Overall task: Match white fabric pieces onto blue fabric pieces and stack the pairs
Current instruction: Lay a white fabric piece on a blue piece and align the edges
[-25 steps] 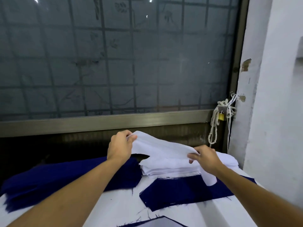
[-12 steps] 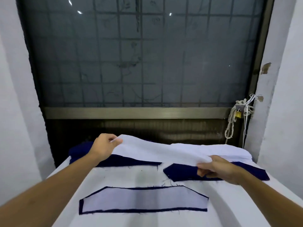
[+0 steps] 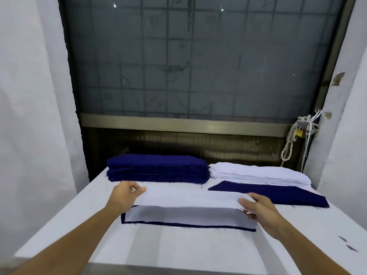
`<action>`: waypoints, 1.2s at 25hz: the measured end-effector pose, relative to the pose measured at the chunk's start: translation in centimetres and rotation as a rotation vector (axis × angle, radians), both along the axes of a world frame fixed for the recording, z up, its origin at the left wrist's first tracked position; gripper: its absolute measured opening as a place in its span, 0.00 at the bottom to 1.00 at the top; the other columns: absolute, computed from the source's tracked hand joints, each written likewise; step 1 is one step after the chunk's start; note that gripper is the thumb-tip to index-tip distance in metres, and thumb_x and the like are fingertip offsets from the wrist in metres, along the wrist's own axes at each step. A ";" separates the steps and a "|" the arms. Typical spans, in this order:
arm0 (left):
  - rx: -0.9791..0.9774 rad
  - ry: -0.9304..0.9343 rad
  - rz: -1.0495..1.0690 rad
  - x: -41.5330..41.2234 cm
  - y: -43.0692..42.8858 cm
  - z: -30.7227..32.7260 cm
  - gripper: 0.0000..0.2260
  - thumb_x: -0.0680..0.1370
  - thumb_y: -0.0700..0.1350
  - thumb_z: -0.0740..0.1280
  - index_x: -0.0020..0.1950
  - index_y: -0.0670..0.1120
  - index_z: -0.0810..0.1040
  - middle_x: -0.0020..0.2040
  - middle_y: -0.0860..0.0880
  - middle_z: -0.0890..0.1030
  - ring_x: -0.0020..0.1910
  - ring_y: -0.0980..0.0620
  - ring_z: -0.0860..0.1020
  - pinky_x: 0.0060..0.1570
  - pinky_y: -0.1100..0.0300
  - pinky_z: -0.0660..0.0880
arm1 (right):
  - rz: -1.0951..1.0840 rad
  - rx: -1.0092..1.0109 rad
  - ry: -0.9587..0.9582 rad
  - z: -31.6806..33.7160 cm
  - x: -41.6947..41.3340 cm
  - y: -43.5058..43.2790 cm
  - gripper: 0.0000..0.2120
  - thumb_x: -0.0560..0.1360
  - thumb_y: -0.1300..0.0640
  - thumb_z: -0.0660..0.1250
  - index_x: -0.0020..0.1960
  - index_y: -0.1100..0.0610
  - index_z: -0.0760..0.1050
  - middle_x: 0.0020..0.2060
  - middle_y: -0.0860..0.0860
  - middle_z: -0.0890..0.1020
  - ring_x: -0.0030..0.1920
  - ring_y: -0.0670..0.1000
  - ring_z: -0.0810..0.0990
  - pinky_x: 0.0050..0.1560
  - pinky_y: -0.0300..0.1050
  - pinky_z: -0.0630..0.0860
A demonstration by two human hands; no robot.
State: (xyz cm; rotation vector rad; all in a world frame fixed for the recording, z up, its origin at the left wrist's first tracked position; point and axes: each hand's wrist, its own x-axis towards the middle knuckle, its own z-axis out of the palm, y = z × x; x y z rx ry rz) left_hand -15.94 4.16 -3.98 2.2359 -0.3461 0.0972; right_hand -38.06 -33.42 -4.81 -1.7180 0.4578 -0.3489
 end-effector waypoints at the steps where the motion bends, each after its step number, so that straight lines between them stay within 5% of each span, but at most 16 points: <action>1: 0.026 -0.006 0.028 0.0 0.1 -0.7 0.12 0.78 0.55 0.71 0.42 0.48 0.82 0.42 0.51 0.81 0.42 0.53 0.78 0.40 0.58 0.70 | -0.041 -0.036 -0.012 -0.4 -0.2 0.3 0.04 0.76 0.55 0.73 0.49 0.54 0.83 0.41 0.46 0.85 0.44 0.50 0.82 0.43 0.42 0.75; 4: 0.064 -0.008 0.066 0.1 -0.4 -2.3 0.10 0.81 0.53 0.69 0.44 0.49 0.81 0.47 0.49 0.83 0.48 0.49 0.79 0.48 0.55 0.75 | -0.154 -0.129 -0.042 -2.1 -0.3 1.1 0.04 0.77 0.58 0.71 0.47 0.53 0.84 0.42 0.47 0.87 0.48 0.51 0.83 0.49 0.45 0.78; 8: 0.166 -0.012 0.073 -0.3 -0.8 -4.6 0.09 0.84 0.49 0.63 0.46 0.51 0.79 0.45 0.52 0.83 0.44 0.50 0.81 0.49 0.51 0.80 | -0.302 -0.290 0.013 -4.3 0.0 1.7 0.11 0.75 0.62 0.70 0.53 0.49 0.80 0.46 0.47 0.85 0.51 0.53 0.82 0.54 0.51 0.77; 12: 0.159 -0.099 0.174 -0.8 -0.2 -6.7 0.10 0.82 0.54 0.64 0.44 0.53 0.78 0.40 0.56 0.82 0.41 0.52 0.80 0.40 0.55 0.77 | -0.305 -0.555 0.136 -5.3 0.3 1.9 0.15 0.75 0.59 0.67 0.55 0.41 0.72 0.36 0.51 0.76 0.38 0.52 0.77 0.38 0.46 0.71; 19: 0.197 -0.106 0.234 -1.1 -0.5 -6.8 0.10 0.80 0.59 0.64 0.42 0.57 0.77 0.37 0.60 0.76 0.36 0.53 0.77 0.32 0.60 0.67 | -0.377 -0.650 0.104 -5.8 0.6 1.5 0.12 0.77 0.64 0.62 0.45 0.50 0.80 0.43 0.48 0.82 0.46 0.50 0.79 0.44 0.46 0.76; 30: 0.133 -0.078 0.273 -1.5 -0.4 -6.3 0.09 0.78 0.56 0.70 0.40 0.56 0.77 0.41 0.56 0.80 0.39 0.50 0.78 0.35 0.58 0.70 | -0.392 -0.768 0.169 -5.8 0.6 1.8 0.13 0.78 0.67 0.61 0.48 0.55 0.82 0.45 0.48 0.76 0.53 0.51 0.74 0.49 0.43 0.74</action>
